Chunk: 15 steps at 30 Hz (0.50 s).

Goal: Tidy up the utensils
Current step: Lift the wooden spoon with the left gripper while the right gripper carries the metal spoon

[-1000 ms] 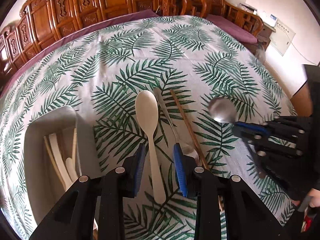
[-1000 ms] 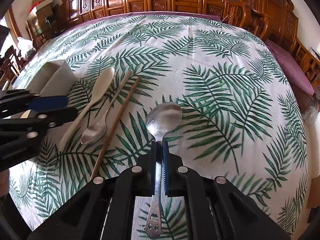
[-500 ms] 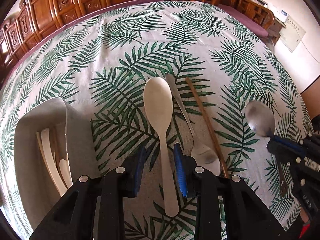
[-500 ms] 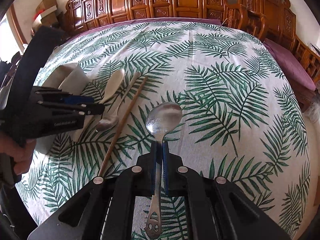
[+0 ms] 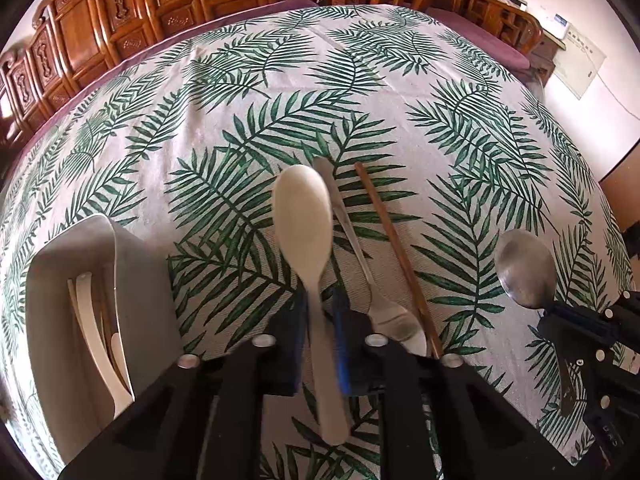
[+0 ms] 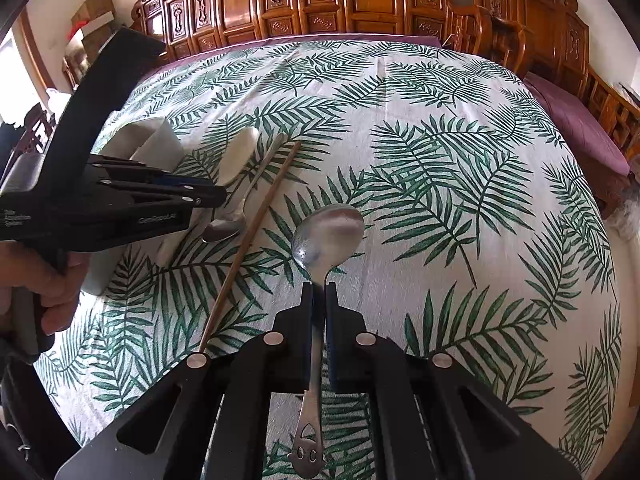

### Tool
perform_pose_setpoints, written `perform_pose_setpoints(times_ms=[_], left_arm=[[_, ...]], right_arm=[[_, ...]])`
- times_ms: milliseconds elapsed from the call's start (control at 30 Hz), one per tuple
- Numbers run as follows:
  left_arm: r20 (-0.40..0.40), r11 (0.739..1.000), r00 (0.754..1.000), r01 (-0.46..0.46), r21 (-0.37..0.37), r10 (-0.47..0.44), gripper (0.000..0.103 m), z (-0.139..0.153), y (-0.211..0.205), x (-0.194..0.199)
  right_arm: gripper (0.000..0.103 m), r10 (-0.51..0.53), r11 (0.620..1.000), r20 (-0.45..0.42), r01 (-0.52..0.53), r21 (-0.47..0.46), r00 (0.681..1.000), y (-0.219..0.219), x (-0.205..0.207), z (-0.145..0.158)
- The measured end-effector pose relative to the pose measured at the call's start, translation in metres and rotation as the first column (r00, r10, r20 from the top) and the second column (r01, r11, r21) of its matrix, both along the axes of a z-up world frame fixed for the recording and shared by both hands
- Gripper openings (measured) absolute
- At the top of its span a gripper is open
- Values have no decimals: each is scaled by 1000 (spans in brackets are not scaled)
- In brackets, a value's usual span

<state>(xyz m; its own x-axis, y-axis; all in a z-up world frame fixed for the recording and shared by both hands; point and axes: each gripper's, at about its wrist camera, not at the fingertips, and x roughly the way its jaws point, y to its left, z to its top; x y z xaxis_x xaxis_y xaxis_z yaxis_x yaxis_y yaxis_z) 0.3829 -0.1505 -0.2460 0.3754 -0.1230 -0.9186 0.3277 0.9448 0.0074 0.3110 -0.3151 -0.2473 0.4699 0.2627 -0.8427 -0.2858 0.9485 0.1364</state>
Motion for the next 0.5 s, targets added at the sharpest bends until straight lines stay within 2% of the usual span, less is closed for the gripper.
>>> perform_pose_setpoints(times_ms=[233, 500], left_arm=[[28, 1000, 999, -17, -16, 17, 6, 5, 3, -6], [109, 998, 994, -7, -56, 13, 6, 50, 12, -28]], right_arm=[[7, -14, 1000, 14, 14, 5, 1000, -5, -11, 12], [7, -30, 999, 47, 29, 16, 998, -2, -23, 38]])
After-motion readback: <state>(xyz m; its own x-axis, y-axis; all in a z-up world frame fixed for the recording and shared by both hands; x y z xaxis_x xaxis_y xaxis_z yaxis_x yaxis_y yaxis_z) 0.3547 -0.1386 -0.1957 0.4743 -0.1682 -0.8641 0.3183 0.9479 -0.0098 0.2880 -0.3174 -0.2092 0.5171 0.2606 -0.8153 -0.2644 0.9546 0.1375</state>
